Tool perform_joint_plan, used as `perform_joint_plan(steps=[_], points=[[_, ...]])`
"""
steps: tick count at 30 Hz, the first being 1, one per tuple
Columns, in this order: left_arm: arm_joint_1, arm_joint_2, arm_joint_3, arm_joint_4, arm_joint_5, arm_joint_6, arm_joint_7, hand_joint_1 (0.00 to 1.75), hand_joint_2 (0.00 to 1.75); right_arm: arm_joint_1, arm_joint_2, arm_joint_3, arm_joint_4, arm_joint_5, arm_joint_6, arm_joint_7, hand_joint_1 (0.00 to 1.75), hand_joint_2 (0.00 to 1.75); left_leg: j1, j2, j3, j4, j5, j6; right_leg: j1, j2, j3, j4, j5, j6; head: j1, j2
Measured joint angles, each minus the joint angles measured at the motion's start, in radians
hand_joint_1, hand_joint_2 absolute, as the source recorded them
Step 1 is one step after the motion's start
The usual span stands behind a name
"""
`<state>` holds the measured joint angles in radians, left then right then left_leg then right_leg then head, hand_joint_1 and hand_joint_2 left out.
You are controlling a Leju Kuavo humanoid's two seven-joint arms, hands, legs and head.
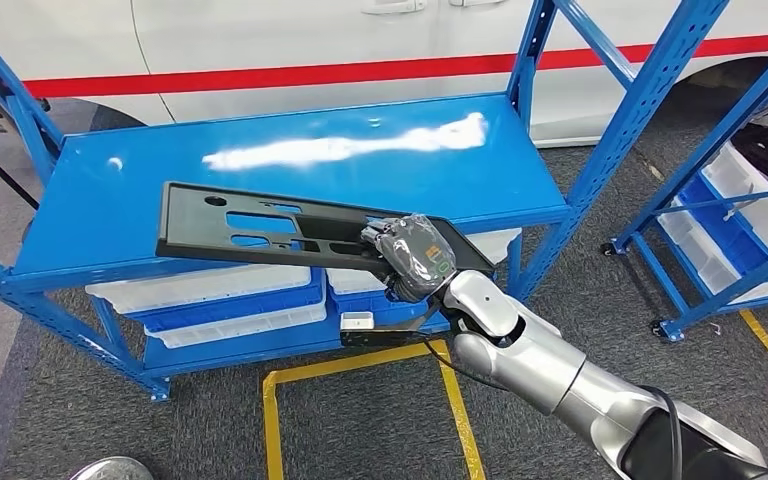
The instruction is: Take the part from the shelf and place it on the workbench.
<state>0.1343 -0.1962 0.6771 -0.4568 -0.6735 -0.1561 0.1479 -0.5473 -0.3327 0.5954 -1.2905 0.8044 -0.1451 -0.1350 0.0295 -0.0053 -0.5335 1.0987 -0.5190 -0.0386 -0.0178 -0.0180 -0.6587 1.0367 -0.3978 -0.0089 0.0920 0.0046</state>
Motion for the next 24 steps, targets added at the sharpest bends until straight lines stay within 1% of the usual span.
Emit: perform_joint_plan(steps=[1,2,4,5,6,7,8,9,10,11,12,13,14,15,16,17,18,19,20,21,22,24], points=[[0.0,-0.002,0.005,-0.005,-0.003,-0.002,0.0,0.0,1.75,0.0,-0.001,0.0,0.0,0.0,0.0,0.0,1.75,1.75,-0.001,-0.001,0.025,-0.045,-0.009,0.004,0.0,0.0,-0.01,0.01,0.005,0.007,0.0,0.0],[0.0,-0.004,0.01,-0.008,-0.007,-0.005,0.0,0.0,1.75,-0.001,-0.002,-0.001,-0.001,0.0,0.001,0.0,1.75,1.75,-0.005,-0.002,0.032,-0.065,-0.02,0.012,0.001,0.0,-0.016,0.014,0.011,0.015,0.001,0.0],[0.001,-0.007,0.02,-0.014,-0.016,-0.008,-0.001,0.0,1.75,0.0,-0.004,-0.001,0.0,-0.001,0.004,0.0,1.75,1.75,-0.006,-0.001,0.017,-0.068,-0.01,0.036,0.0,0.001,-0.02,0.011,0.023,0.031,0.001,0.0],[0.001,-0.008,0.025,-0.016,-0.021,-0.01,-0.002,0.0,1.75,0.0,-0.005,-0.001,0.0,-0.003,0.006,0.0,1.75,1.75,-0.006,0.001,0.011,-0.07,0.0,0.049,-0.003,0.003,-0.025,0.016,0.01,0.037,0.001,0.0],[0.0,-0.009,0.03,-0.019,-0.025,-0.011,-0.003,0.0,1.75,0.0,-0.007,-0.001,0.0,-0.005,0.008,0.0,1.75,1.75,-0.005,0.003,0.002,-0.072,0.012,0.06,-0.005,0.004,-0.033,0.037,-0.021,0.042,0.001,0.0],[0.0,-0.01,0.035,-0.021,-0.029,-0.013,-0.003,0.0,1.75,0.0,-0.008,-0.001,0.001,-0.007,0.011,0.0,1.75,1.75,-0.004,0.005,-0.009,-0.073,0.024,0.069,-0.006,0.006,-0.046,0.077,-0.069,0.046,0.001,0.0],[0.0,-0.012,0.039,-0.025,-0.034,-0.014,-0.003,0.0,1.75,0.0,-0.008,-0.001,0.001,-0.008,0.013,0.0,1.75,1.75,-0.005,0.006,-0.022,-0.073,0.036,0.074,-0.006,0.007,-0.06,0.132,-0.122,0.048,0.001,0.0],[0.001,-0.014,0.044,-0.028,-0.039,-0.017,-0.003,0.0,1.75,0.0,-0.008,-0.001,0.001,-0.009,0.015,0.0,1.75,1.75,-0.007,0.006,-0.036,-0.072,0.047,0.076,-0.006,0.008,-0.073,0.195,-0.163,0.05,0.001,0.0],[0.002,-0.016,0.049,-0.033,-0.045,-0.022,-0.003,0.0,1.75,0.0,-0.008,-0.001,0.001,-0.01,0.016,0.0,1.75,1.75,-0.009,0.006,-0.051,-0.071,0.058,0.077,-0.005,0.009,-0.079,0.247,-0.184,0.051,0.001,0.0],[0.004,-0.019,0.054,-0.038,-0.051,-0.027,-0.002,0.0,1.75,0.0,-0.009,-0.001,0.002,-0.011,0.017,0.0,1.75,1.75,-0.011,0.005,-0.067,-0.07,0.069,0.077,-0.005,0.009,-0.072,0.277,-0.181,0.05,0.001,0.0],[0.005,-0.023,0.06,-0.044,-0.058,-0.032,0.0,0.0,1.75,0.0,-0.009,-0.001,0.003,-0.012,0.017,0.0,1.75,1.75,-0.013,0.005,-0.082,-0.069,0.08,0.077,-0.004,0.01,-0.05,0.276,-0.16,0.047,0.001,0.0],[0.006,-0.026,0.065,-0.049,-0.063,-0.036,0.001,0.0,1.75,0.0,-0.009,-0.001,0.004,-0.012,0.017,0.0,1.75,1.75,-0.014,0.005,-0.096,-0.068,0.089,0.075,-0.003,0.011,-0.013,0.243,-0.131,0.042,0.001,0.0],[0.006,-0.029,0.07,-0.053,-0.068,-0.04,0.003,0.0,1.75,-0.001,-0.01,-0.001,0.004,-0.012,0.017,0.0,1.75,1.75,-0.016,0.004,-0.108,-0.066,0.099,0.073,0.0,0.013,0.039,0.183,-0.113,0.034,0.001,0.0],[0.007,-0.033,0.074,-0.059,-0.074,-0.044,0.004,0.0,1.75,-0.002,-0.01,-0.001,0.004,-0.012,0.018,0.0,1.75,1.75,-0.018,0.004,-0.117,-0.065,0.108,0.07,0.003,0.014,0.093,0.108,-0.112,0.026,0.001,0.0],[0.009,-0.038,0.08,-0.068,-0.081,-0.049,0.005,0.0,1.75,-0.005,-0.01,-0.001,0.004,-0.012,0.018,0.0,1.75,1.75,-0.018,0.004,-0.124,-0.066,0.117,0.065,0.007,0.016,0.135,0.046,-0.12,0.02,0.001,0.0],[0.011,-0.044,0.087,-0.08,-0.09,-0.057,0.006,0.0,1.75,-0.009,-0.01,-0.001,0.004,-0.013,0.018,0.0,1.75,1.75,-0.017,0.004,-0.127,-0.068,0.127,0.059,0.012,0.016,0.16,0.001,-0.132,0.015,0.001,0.0],[0.015,-0.05,0.095,-0.094,-0.1,-0.066,0.007,0.0,1.75,-0.012,-0.01,-0.001,0.005,-0.013,0.019,0.001,1.75,1.75,-0.016,0.004,-0.129,-0.072,0.137,0.051,0.016,0.016,0.168,-0.021,-0.136,0.011,0.001,0.0],[0.019,-0.057,0.103,-0.107,-0.111,-0.076,0.009,0.0,1.75,-0.015,-0.01,-0.001,0.006,-0.014,0.02,0.002,1.75,1.75,-0.015,0.005,-0.129,-0.078,0.148,0.044,0.017,0.016,0.162,-0.027,-0.128,0.006,0.001,0.0],[0.022,-0.063,0.112,-0.12,-0.12,-0.086,0.012,0.0,1.75,-0.016,-0.01,-0.001,0.008,-0.015,0.022,0.004,1.75,1.75,-0.015,0.005,-0.133,-0.077,0.145,0.038,0.016,0.015,0.156,-0.034,-0.115,-0.001,0.001,0.0],[0.025,-0.069,0.12,-0.132,-0.127,-0.095,0.014,0.0,1.75,-0.017,-0.009,-0.001,0.01,-0.016,0.025,0.006,1.75,1.75,-0.015,0.005,-0.14,-0.064,0.122,0.034,0.013,0.014,0.148,-0.041,-0.1,-0.008,0.001,0.0],[0.029,-0.075,0.128,-0.145,-0.133,-0.103,0.017,0.0,1.75,-0.017,-0.008,-0.001,0.011,-0.017,0.028,0.008,1.75,1.75,-0.016,0.004,-0.15,-0.033,0.081,0.03,0.01,0.014,0.137,-0.047,-0.084,-0.015,0.0,0.0],[0.034,-0.084,0.14,-0.167,-0.139,-0.113,0.02,0.0,1.75,-0.018,-0.006,-0.001,0.014,-0.018,0.032,0.011,1.75,1.75,-0.015,0.004,-0.174,0.078,-0.025,0.027,0.01,0.018,0.111,-0.048,-0.059,-0.023,0.0,0.0]])
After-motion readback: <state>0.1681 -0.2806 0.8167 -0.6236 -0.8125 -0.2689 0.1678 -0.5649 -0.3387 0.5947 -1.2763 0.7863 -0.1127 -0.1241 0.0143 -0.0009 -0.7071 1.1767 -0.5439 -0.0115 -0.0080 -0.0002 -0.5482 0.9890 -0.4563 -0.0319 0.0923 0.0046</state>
